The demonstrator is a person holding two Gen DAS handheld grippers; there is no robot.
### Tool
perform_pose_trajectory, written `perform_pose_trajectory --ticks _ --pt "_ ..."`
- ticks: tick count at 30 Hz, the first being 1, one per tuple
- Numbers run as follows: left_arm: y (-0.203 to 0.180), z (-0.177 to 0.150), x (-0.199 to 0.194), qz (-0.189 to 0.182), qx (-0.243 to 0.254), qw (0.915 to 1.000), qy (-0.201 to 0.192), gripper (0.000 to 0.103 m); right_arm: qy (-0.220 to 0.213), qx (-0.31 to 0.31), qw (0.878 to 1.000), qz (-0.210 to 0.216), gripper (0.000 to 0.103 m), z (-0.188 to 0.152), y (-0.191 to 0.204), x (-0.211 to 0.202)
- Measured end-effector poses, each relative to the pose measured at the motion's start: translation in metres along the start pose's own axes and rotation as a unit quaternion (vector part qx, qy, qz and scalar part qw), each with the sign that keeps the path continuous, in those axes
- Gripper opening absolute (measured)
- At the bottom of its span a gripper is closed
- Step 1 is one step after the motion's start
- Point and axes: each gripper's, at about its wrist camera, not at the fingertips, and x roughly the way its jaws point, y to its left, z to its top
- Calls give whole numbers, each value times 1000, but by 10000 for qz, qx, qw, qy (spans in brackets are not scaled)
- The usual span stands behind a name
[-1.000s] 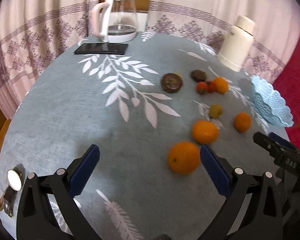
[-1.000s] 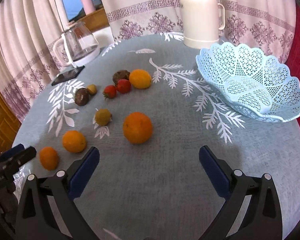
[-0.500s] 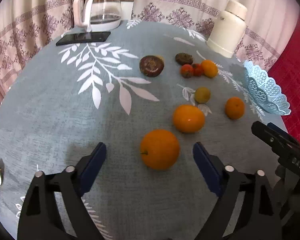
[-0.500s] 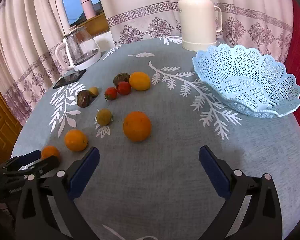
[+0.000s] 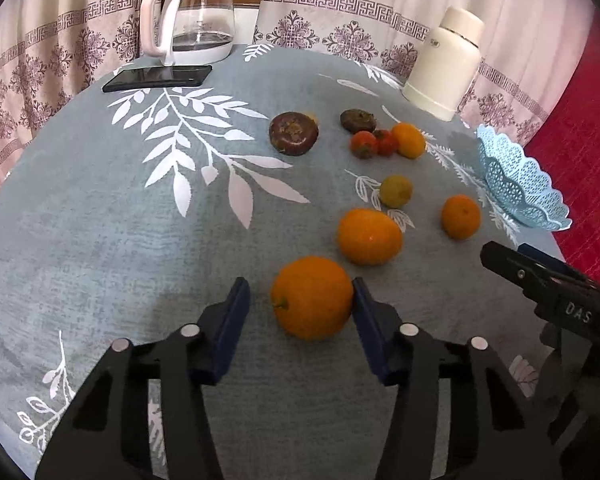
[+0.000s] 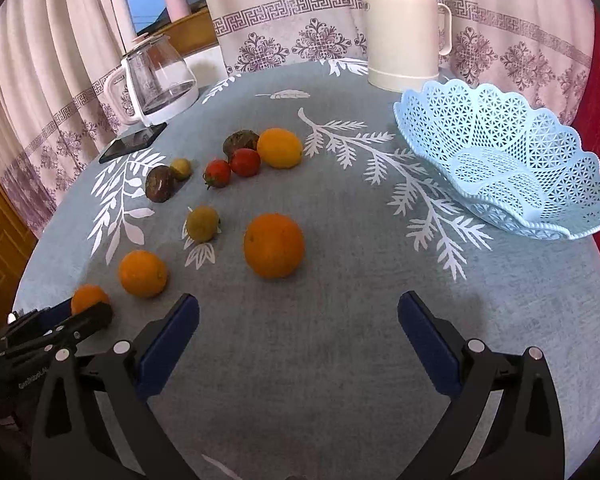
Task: Organize fruits
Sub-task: 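Close the right gripper on a large orange while the left gripper grasps another orange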
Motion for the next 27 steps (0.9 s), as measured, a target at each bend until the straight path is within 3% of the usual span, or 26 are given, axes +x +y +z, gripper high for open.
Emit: perform_pose_trajectory --ticks 4,14,19,27 --pt "1 -1 -4 -39 -31 9999 -131 44 -25 -112 9999 -14 97 9 5 3" --pt "2 -2 -6 -17 -47 9997 -240 43 327 -356 9986 213 56 22 21 34" --pt "2 -3 -6 -24 -36 9997 -239 43 330 -367 9987 90 43 22 22 42" --pt "1 -2 -5 -10 -33 9997 -240 43 261 -239 9993 154 39 22 17 38"
